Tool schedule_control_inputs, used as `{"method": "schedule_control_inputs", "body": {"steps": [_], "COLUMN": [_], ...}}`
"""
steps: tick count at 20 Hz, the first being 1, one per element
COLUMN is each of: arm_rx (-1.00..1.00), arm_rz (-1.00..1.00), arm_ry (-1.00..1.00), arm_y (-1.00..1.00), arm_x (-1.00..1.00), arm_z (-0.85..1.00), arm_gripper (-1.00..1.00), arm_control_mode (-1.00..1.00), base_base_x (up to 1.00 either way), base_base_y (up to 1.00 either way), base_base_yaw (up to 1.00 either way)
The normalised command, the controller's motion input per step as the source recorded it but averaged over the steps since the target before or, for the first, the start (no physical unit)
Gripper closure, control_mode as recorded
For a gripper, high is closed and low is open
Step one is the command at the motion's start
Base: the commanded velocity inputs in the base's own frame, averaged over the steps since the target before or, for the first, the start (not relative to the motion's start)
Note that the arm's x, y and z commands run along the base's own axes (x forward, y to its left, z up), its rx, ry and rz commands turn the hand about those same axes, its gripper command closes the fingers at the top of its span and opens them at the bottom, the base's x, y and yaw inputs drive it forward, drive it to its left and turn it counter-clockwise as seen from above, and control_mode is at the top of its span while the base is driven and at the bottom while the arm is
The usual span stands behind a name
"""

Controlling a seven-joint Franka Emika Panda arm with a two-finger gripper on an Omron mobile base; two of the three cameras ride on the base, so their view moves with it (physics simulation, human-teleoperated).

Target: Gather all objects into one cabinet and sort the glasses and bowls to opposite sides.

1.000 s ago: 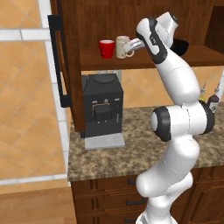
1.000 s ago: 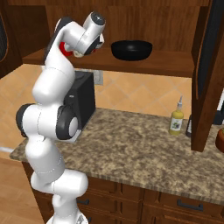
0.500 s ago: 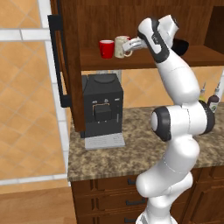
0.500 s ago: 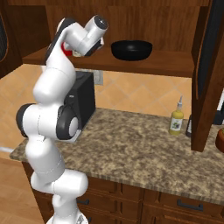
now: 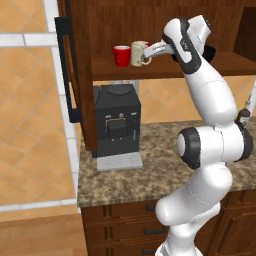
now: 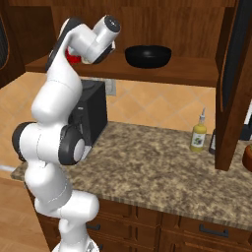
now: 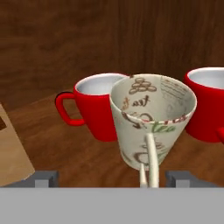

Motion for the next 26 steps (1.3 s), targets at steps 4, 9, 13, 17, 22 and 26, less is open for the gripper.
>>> {"method": "schedule_control_inputs", "body": {"steps": [4,9,13,17,22,26], "arm_rx": [0.00,0.00,0.02,0.06,0.04,0.10], "arm_rz": [0.00,0.00,0.00,0.00,0.00,-0.01], "arm_ry": [-0.04,0.00,0.00,-0.01,0.00,0.00], "arm_y": [0.00,0.00,-0.06,-0.14,-0.01,-0.01], "arm_x": [-0.74,-0.99,-1.00,-1.00,-1.00,-1.00], "arm_z": [0.16,0.01,0.02,0.06,0.00,0.00], "arm_gripper": [-1.00,-1.00,-1.00,-1.00,-1.00,-1.00], "arm_control_mode": [-1.00,-1.00,-1.00,-1.00,-1.00,-1.00], "base_base_x": [0.00,0.00,0.00,0.00,0.00,0.00], "base_base_y": [0.00,0.00,0.00,0.00,0.00,0.00], "base_base_yaw": [0.00,0.00,0.00,0.00,0.00,0.00]}}
